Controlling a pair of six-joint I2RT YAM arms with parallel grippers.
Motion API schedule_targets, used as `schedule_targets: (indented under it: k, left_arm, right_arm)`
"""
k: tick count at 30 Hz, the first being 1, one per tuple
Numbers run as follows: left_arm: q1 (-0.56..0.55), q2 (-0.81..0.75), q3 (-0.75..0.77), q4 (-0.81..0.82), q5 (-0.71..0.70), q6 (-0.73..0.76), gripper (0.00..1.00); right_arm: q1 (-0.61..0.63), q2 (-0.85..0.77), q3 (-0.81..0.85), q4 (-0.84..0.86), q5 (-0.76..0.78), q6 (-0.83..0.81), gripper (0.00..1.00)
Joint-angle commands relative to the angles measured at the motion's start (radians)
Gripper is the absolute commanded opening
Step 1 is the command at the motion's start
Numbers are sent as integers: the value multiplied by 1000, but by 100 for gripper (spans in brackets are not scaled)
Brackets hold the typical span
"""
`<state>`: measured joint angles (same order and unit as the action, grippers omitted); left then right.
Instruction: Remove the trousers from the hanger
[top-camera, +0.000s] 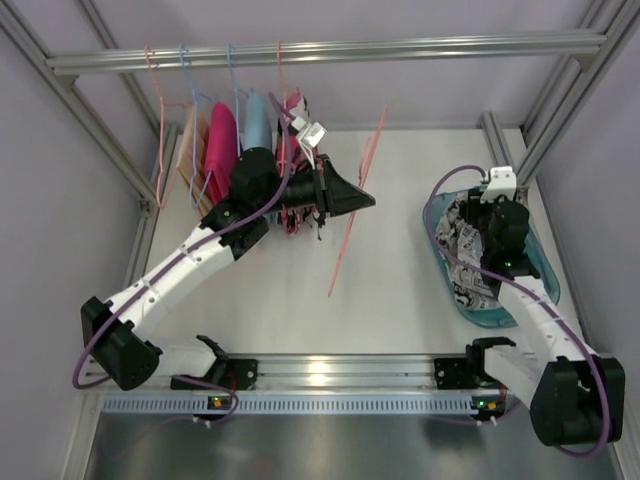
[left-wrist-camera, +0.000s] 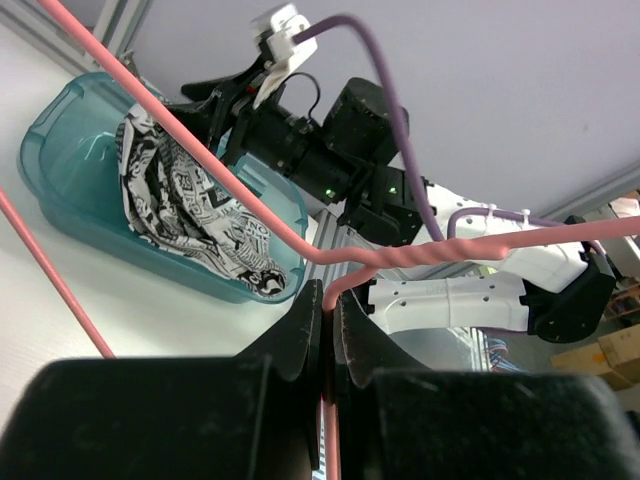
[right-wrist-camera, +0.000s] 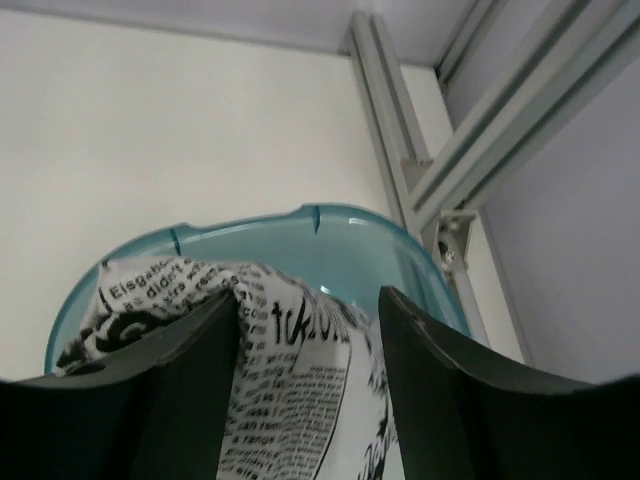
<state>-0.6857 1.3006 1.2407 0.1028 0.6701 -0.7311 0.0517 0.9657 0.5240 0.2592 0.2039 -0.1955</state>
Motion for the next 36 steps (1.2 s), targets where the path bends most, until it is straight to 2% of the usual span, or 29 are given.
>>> schedule_targets:
  k: [1,3,4,7,8,10,14,17,22,26,36]
  left_arm:
    - [-3,-18,2,-2,-50,-19,0]
    - [-3,-12,5,-2,-61,-36,0]
    - [-3,-6,6,-2,-70,-45,0]
    - [-5,0,22,-2,-89,-59,0]
    - [-5,3,31,-2,-95,-60,0]
    - [-6,6,39,-2,-116,-65,0]
    - [-9,23,58,-2,-193,-74,0]
    - [-24,43,81,-3,-239,-74,0]
    - [-58,74,111,-3,-334,-93,0]
    - [-60,106,143,-3,-375,-139,0]
    - [-67,154,169,-3,-402,-185,0]
  right_arm:
    - [-9,-40,97,43,-41,68,60]
    - [-9,-88,108,-1,-84,103,66]
    - [-9,-140,129,-59,-107,113,74]
    - [-9,-255,183,-188,-228,154,85]
    - [-9,-280,200,-219,-310,180,86]
    - [-9,-335,263,-293,-409,220,88]
    - [-7,-354,343,-412,-717,388,87]
    - [-3,-328,360,-403,-861,554,81]
    - [82,-257,332,-295,-922,692,73]
    - [256,-207,330,-229,-882,726,72]
    - [412,-59,354,-98,-887,786,70]
